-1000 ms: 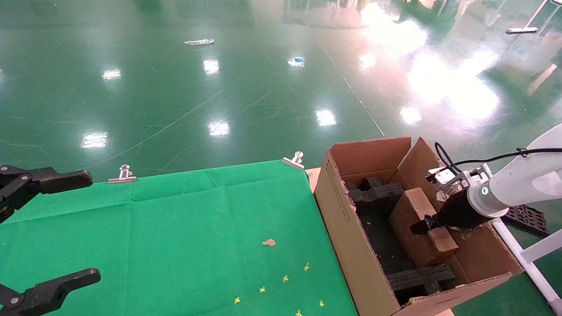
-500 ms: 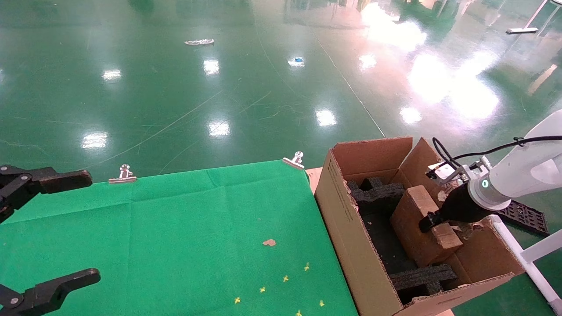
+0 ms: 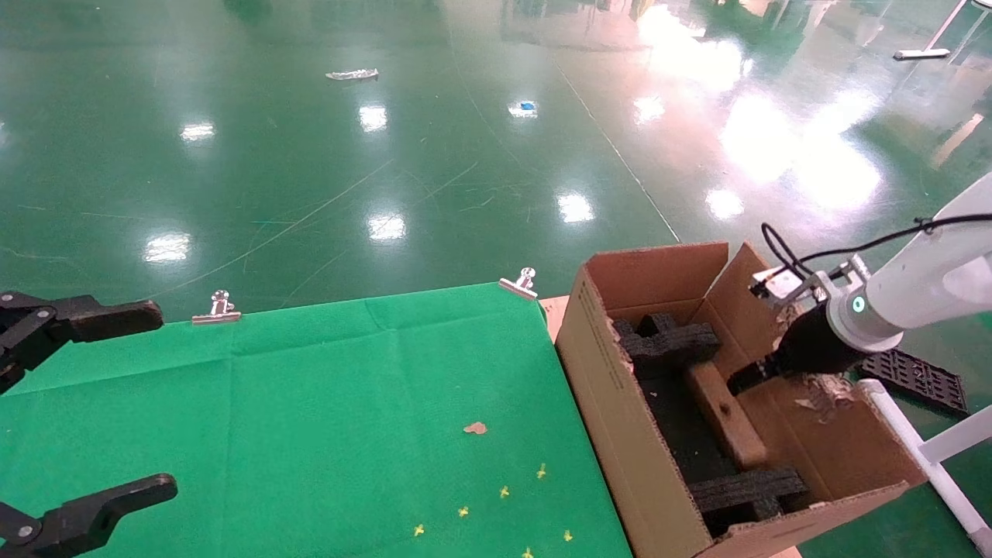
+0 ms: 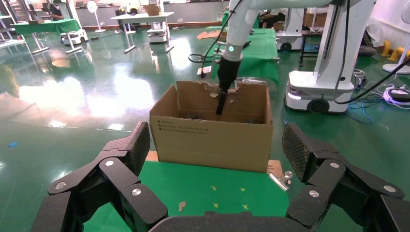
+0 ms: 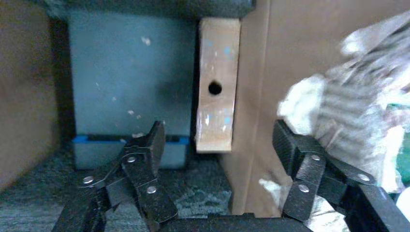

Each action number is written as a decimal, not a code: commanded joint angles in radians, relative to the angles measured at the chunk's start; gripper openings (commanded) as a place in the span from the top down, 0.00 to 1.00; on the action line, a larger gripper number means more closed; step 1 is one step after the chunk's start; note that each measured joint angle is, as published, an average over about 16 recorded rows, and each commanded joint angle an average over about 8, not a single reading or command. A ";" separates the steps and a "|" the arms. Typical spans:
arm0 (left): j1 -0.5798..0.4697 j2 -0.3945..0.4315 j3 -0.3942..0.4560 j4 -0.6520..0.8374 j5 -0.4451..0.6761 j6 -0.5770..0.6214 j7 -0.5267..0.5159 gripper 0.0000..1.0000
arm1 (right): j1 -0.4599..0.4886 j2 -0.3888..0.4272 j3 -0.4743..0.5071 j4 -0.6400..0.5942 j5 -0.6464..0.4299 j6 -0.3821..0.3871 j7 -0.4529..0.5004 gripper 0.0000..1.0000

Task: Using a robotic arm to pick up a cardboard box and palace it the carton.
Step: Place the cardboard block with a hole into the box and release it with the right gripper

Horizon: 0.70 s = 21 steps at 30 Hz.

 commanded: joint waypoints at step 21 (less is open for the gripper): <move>0.000 0.000 0.001 0.000 -0.001 0.000 0.000 0.00 | 0.253 0.091 0.133 0.211 0.147 -0.036 -0.123 0.00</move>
